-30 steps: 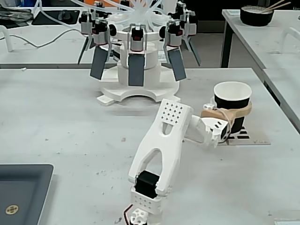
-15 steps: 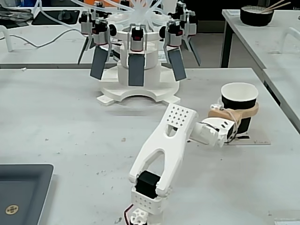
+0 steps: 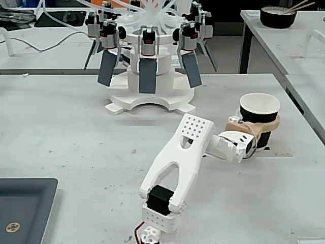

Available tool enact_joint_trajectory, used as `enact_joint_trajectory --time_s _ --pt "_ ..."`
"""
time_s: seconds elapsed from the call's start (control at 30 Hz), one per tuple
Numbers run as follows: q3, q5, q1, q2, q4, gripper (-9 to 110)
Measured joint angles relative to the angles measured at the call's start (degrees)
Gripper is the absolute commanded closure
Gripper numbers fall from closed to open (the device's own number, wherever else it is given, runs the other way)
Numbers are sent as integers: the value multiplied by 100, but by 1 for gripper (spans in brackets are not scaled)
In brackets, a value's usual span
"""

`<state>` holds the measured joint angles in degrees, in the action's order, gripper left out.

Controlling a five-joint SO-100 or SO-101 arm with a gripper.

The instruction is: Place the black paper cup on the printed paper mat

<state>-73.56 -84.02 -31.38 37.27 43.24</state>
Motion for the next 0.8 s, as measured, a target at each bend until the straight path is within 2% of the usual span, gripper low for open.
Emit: enact_joint_trajectory --time_s 0.27,0.63,0.8 --pt "-18 18 0 -9 -123 73" --pt "-492 18 -229 0 -141 56" --pt "-1002 18 -431 519 -141 50"
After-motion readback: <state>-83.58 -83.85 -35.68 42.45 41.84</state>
